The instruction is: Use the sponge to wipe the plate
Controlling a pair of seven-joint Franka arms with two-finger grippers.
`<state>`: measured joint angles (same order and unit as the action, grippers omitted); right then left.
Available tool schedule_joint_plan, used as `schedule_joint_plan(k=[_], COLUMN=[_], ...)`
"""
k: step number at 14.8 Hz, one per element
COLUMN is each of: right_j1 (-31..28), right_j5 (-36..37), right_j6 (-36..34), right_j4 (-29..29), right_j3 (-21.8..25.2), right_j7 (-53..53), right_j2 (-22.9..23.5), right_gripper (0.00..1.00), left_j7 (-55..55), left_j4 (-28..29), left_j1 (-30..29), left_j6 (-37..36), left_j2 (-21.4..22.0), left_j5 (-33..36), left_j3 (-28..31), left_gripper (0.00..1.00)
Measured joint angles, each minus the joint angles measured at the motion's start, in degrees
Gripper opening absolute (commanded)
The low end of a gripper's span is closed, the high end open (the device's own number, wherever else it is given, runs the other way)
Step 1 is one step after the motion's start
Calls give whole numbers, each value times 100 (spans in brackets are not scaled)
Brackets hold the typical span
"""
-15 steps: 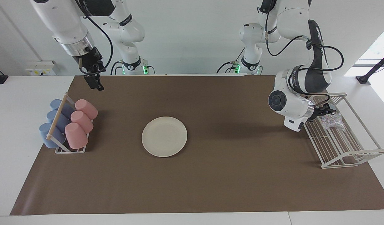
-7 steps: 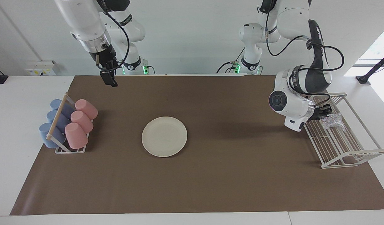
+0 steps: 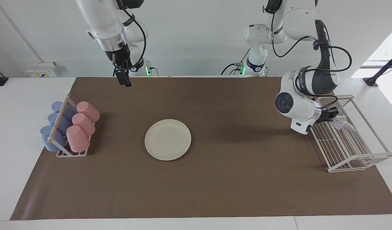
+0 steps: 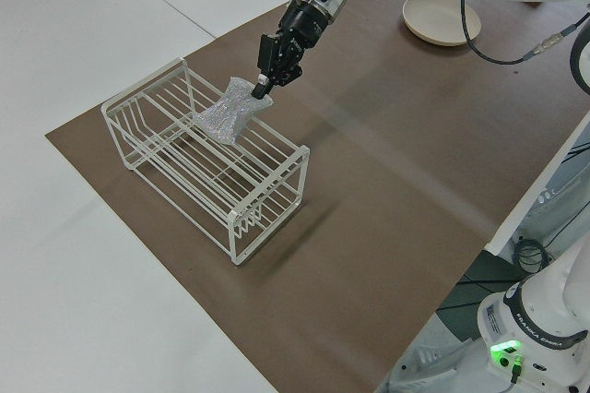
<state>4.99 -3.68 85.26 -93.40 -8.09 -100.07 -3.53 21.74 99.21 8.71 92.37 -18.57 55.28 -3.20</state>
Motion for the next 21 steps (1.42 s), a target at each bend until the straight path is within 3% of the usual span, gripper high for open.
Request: schedule_joint_plan(k=[3,6,9,12,17,21], right_j1=[596,797,948,1109,1091,1126], right_j5=[-32,-32,-33,-34,-196,-197], right_j6=[547,600,805,832,832,832], right_j4=[-12,-23,-79,-141,-196,-249], right_j3=[-69,-114,-109,-112,-40,-76], right_j7=[-1044,-1378,-1761,-1976,-1984,-1984], right_j2=[6,7,20,20,19,-1], right_gripper=[100,100,100,100,100,100], left_j7=[-470,-939,-1039,-1033,-1025,-1026], left_j4=[-374,-1144,-1868,-2172,-2066,-957], left_j1=[0,4,22,-1,-612,-892], left_j6=[-22,-586,-1252,-1490,-1585,-1000], left_j2=[37,166,274,564,1028,1388], left_j5=[-492,-1427,-2704,-4439,-7311,-9187], left_j3=[-3,-21,-114,-30,89,97], left_gripper=[0,0,0,0,0,0])
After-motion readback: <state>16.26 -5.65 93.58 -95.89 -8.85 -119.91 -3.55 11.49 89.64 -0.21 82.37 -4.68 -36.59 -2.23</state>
